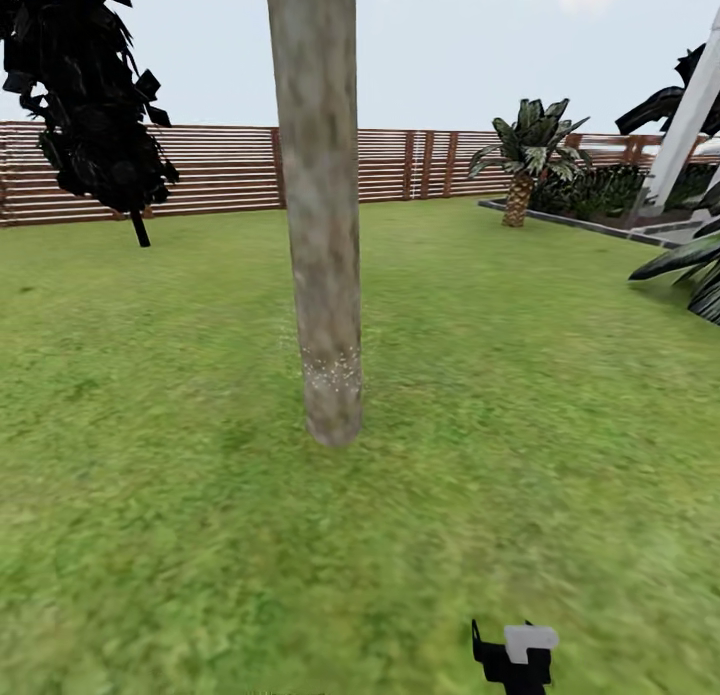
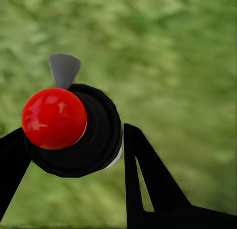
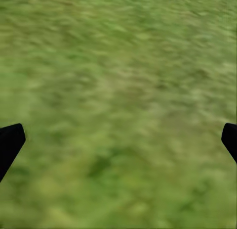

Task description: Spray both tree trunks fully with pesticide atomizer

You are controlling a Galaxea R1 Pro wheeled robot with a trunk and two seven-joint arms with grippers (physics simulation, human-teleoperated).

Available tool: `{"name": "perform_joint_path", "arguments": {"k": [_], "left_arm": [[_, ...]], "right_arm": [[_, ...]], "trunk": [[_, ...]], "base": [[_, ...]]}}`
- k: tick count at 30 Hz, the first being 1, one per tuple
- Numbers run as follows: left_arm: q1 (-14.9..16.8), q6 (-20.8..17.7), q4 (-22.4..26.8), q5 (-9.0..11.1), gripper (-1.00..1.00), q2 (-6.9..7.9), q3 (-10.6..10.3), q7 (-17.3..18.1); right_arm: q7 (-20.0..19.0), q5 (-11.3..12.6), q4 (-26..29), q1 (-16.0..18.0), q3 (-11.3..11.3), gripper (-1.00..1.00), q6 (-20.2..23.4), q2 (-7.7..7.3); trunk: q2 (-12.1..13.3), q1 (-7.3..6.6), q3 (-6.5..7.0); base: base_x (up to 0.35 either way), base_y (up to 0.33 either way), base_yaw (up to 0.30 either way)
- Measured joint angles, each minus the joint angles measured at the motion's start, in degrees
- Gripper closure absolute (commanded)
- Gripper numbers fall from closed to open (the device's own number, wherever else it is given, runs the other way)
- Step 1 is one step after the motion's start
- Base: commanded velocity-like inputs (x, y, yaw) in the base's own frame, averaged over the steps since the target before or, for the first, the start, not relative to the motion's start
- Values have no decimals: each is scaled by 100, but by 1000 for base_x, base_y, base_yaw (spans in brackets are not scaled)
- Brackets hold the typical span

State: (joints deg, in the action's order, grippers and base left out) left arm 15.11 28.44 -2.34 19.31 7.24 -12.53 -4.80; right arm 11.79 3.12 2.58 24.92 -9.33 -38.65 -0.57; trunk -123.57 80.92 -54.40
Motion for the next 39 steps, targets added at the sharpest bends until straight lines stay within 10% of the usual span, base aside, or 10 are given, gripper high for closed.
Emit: {"name": "perform_joint_path", "arguments": {"k": [17, 27, 39], "left_arm": [[3, 82, 100, -36, 100, 51, -48, -19], [6, 108, 1595, -56, 100, 21, -60, 16], [5, 258, 1625, -276, 100, 58, -58, 40]], "right_arm": [[0, -7, -2, -6, -1, -100, 0, -3], [-1, -8, -2, -6, -6, -100, 0, -3], [-9, -8, 1, -6, -9, -100, 1, 5]], "trunk": [[0, 0, 0], [0, 0, 0], [0, 0, 0]], "base": [[0, 0, 279], [0, 0, 279], [0, 0, 279]]}}
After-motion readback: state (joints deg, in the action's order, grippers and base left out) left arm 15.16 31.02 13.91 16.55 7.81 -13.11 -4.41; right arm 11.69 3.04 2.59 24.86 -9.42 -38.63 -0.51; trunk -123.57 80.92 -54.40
